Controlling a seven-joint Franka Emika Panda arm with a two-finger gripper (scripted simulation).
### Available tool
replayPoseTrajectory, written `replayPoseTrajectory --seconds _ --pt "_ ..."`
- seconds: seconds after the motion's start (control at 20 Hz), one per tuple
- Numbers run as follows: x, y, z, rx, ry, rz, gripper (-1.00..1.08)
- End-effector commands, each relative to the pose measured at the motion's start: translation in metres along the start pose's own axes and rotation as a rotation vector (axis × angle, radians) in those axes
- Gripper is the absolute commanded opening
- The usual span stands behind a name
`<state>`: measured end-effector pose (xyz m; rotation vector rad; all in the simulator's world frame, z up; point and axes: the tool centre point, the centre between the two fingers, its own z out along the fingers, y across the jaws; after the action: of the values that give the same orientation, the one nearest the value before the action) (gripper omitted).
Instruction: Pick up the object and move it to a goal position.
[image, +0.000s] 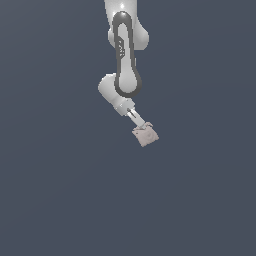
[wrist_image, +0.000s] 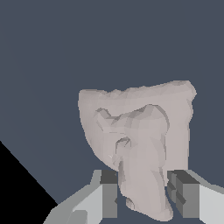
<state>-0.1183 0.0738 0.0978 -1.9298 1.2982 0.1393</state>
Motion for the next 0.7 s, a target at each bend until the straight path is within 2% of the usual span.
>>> replayPoseTrajectory --seconds 0.0,0.65 --pt "-0.002 -0.005 -0.018 -0.001 0.001 0.001 -1.0" --pt "-0.013 -0.034 -0.133 -0.007 0.004 0.004 -1.0"
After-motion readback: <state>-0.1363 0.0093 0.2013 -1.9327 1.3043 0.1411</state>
